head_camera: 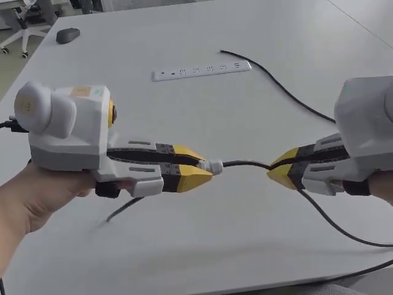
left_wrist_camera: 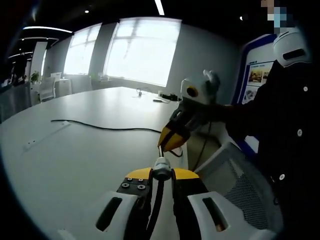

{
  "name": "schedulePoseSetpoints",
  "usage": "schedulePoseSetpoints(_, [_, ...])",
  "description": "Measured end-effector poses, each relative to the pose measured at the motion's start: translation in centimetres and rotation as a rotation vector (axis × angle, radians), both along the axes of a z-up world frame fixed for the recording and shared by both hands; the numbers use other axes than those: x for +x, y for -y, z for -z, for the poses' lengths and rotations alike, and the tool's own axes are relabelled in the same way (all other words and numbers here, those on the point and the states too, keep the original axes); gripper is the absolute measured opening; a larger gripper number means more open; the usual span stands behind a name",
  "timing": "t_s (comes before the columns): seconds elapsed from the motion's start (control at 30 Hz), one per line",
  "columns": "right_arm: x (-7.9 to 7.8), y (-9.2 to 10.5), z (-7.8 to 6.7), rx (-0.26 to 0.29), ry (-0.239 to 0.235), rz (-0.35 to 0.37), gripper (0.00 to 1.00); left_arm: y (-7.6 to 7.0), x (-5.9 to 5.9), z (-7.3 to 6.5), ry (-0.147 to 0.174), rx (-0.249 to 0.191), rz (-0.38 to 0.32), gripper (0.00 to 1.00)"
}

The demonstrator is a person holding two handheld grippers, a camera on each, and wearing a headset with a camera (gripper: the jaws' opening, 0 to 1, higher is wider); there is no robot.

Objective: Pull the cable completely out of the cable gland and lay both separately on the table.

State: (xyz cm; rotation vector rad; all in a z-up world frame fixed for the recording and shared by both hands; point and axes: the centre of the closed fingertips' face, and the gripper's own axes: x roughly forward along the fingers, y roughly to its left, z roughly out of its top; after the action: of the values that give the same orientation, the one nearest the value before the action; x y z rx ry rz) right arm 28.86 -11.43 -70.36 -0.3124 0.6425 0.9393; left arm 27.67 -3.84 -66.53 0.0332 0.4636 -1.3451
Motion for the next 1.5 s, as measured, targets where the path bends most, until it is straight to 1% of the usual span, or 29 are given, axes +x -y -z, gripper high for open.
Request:
schedulePoseSetpoints(0.13, [0.1, 0.7, 0.3, -0.001, -0.010, 0.025, 0.00, 0.1, -0.1, -0.1, -0.002, -0.006, -0.001, 0.15])
schedulePoseSetpoints(0.2, [0.2, 1.1, 0.5, -0.004, -0.016, 0.040, 0.00, 0.1, -0.1, 0.0, 0.001, 0.001, 0.000, 0.15])
schedulePoseSetpoints(0.23, [0.2, 1.4, 0.7, -0.006, -0.023, 0.052, 0.00, 0.1, -0.1, 0.0, -0.002, 0.000, 0.000, 0.15])
schedulePoseSetpoints(0.47, [0.4, 3.2, 1.7, -0.020, -0.047, 0.104, 0.00, -0.1, -0.1, -0.1, 0.003, 0.002, -0.006, 0.15])
schedulePoseSetpoints(0.57, [0.4, 3.9, 2.2, -0.045, -0.045, 0.113, 0.00, -0.1, -0.1, -0.1, 0.005, 0.003, -0.006, 0.15])
schedulePoseSetpoints(0.6, [0.4, 4.2, 2.5, -0.050, -0.052, 0.118, 0.00, -0.1, -0.1, -0.1, 0.004, 0.003, -0.004, 0.15])
schedulePoseSetpoints(0.8, [0.5, 5.2, 3.2, -0.058, -0.069, 0.140, 0.00, -0.2, -0.1, -0.1, 0.004, 0.006, -0.005, 0.15])
schedulePoseSetpoints(0.87, [0.6, 5.2, 3.1, -0.046, -0.065, 0.145, 0.00, -0.2, -0.1, -0.1, 0.004, 0.009, -0.003, 0.15])
schedulePoseSetpoints(0.97, [0.6, 5.2, 3.2, -0.046, -0.065, 0.146, 0.00, -0.2, -0.1, 0.0, 0.007, 0.017, -0.001, 0.15])
schedulePoseSetpoints(1.07, [0.7, 5.1, 3.1, -0.059, -0.044, 0.132, 0.01, -0.2, 0.1, 0.0, 0.009, 0.017, -0.007, 0.15])
schedulePoseSetpoints(1.1, [0.6, 5.1, 3.1, -0.063, -0.046, 0.124, 0.01, -0.3, 0.1, 0.0, 0.009, 0.017, -0.009, 0.15])
schedulePoseSetpoints(1.13, [0.6, 5.1, 3.1, -0.066, -0.041, 0.123, 0.02, -0.3, 0.2, 0.0, 0.012, 0.016, -0.011, 0.15])
schedulePoseSetpoints(1.2, [0.7, 5.0, 2.9, -0.059, -0.032, 0.121, 0.08, -0.3, 0.1, -0.1, 0.013, 0.014, -0.008, 0.15])
schedulePoseSetpoints(1.23, [0.6, 4.7, 2.8, -0.047, -0.046, 0.120, 0.11, -0.3, 0.2, -0.1, 0.017, 0.013, -0.011, 0.15])
schedulePoseSetpoints(1.33, [0.4, 4.1, 2.6, -0.056, -0.036, 0.097, 0.12, -0.3, 0.3, -0.1, 0.022, 0.016, -0.017, 0.15])
schedulePoseSetpoints(1.37, [0.3, 3.9, 2.5, -0.051, -0.037, 0.095, 0.14, -0.2, 0.3, -0.1, 0.017, 0.015, -0.015, 0.15])
schedulePoseSetpoints(1.4, [0.2, 3.5, 2.2, -0.045, -0.033, 0.090, 0.15, -0.2, 0.3, 0.0, 0.022, 0.018, -0.016, 0.15])
schedulePoseSetpoints(1.43, [0.0, 2.9, 1.9, -0.035, -0.026, 0.062, 0.17, -0.3, 0.3, 0.0, 0.021, 0.019, -0.016, 0.15])
schedulePoseSetpoints(1.47, [0.0, 2.5, 1.4, -0.030, -0.019, 0.065, 0.18, -0.3, 0.3, 0.0, 0.019, 0.018, -0.018, 0.15])
schedulePoseSetpoints(1.5, [0.0, 2.1, 1.1, -0.026, -0.009, 0.053, 0.18, -0.3, 0.4, 0.0, 0.023, 0.018, -0.019, 0.15])
